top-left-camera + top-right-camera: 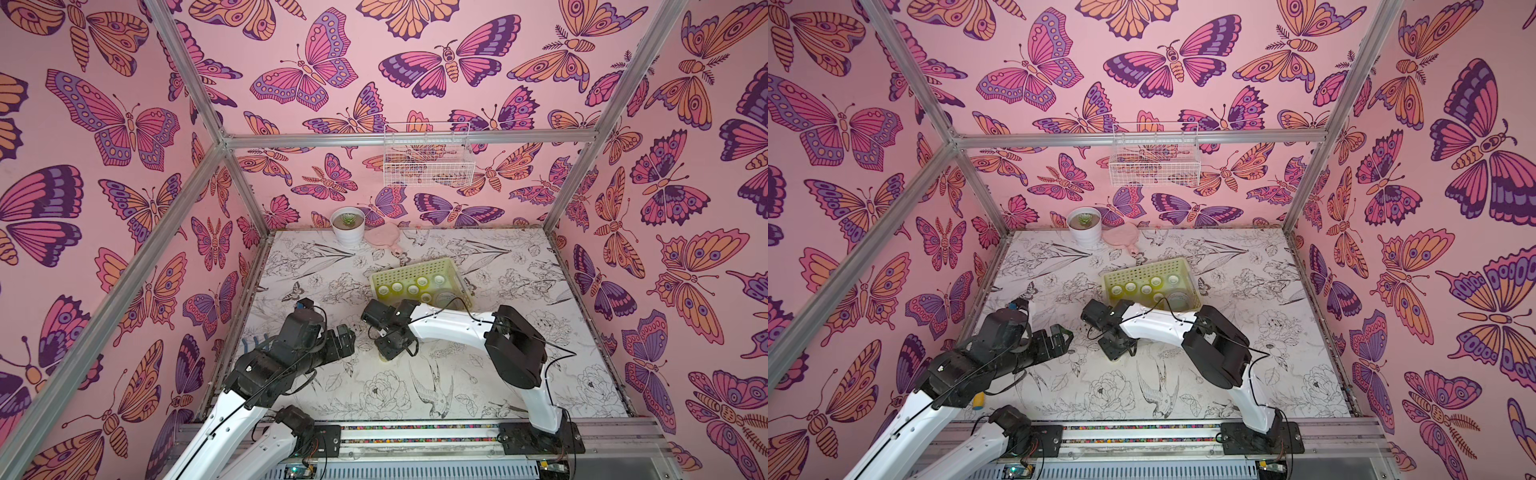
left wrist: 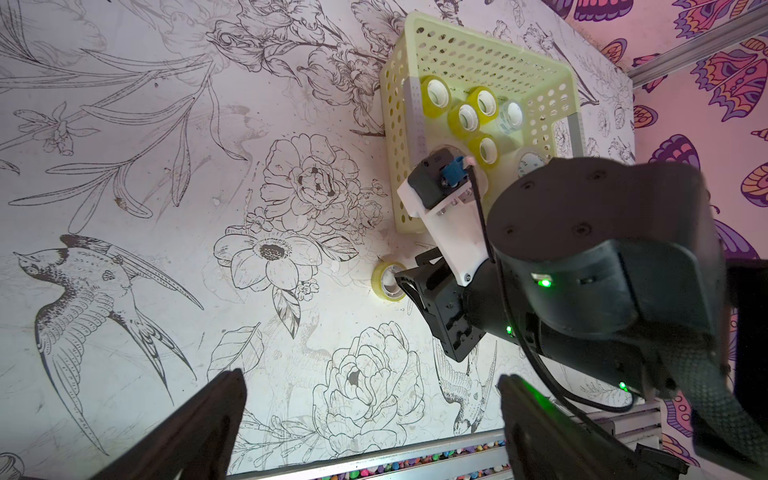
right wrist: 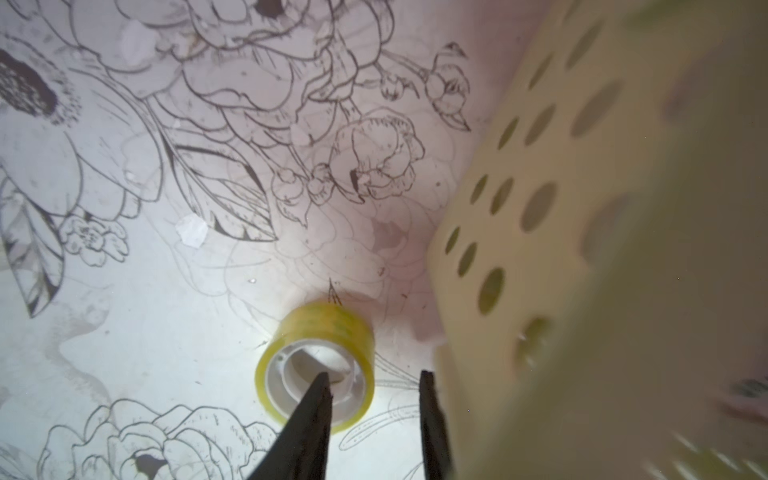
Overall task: Put the transparent tape into the storage box
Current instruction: Pick up the tape at the center of the board.
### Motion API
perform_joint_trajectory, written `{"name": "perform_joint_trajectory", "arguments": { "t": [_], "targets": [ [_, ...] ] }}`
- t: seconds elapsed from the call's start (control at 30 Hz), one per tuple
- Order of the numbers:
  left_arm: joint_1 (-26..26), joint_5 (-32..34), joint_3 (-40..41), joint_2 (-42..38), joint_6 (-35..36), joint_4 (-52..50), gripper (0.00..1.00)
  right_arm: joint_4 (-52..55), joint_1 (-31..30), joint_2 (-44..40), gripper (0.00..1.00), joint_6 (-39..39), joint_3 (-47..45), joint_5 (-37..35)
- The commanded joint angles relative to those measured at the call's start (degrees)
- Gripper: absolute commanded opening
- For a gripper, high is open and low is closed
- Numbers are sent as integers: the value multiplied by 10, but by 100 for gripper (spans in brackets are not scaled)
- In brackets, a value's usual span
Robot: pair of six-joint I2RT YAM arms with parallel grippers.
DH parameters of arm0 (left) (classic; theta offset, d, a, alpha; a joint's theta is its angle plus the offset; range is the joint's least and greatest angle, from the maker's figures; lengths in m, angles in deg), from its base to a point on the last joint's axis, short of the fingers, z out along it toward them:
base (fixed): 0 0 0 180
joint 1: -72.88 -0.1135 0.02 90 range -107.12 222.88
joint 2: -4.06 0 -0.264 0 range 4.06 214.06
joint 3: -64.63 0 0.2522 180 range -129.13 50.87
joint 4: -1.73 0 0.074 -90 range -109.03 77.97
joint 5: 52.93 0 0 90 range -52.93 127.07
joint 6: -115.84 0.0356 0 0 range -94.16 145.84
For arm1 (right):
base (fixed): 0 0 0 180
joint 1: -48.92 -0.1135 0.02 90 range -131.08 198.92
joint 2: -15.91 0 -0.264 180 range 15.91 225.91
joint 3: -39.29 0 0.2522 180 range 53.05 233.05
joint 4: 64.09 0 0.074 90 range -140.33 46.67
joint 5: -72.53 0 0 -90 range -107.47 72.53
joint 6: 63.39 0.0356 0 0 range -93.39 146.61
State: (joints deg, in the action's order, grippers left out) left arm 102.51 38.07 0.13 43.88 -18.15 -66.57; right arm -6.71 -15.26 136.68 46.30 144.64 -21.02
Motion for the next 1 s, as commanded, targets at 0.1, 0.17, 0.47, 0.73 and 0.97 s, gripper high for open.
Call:
{"name": "perform_joint_trajectory", "arguments": {
  "t": [0.1,0.17,0.47,0.73,0.97],
  "targets": [
    [-4,14,4,-4,0,-16,100,-20,5,27,37,11,6,20],
    [-4,15,5,-4,0,-16,100,-18,5,30,36,9,5,14],
    [-4,25,-2,2,6,-16,100,-10,4,20,13,5,11,7],
    [-4,48,-26,29,26,-11,100,22,5,-46,9,-6,47,-23],
    [-4,24,-52,74,55,31,100,43,23,-113,9,-13,45,-64]
  ]
}}
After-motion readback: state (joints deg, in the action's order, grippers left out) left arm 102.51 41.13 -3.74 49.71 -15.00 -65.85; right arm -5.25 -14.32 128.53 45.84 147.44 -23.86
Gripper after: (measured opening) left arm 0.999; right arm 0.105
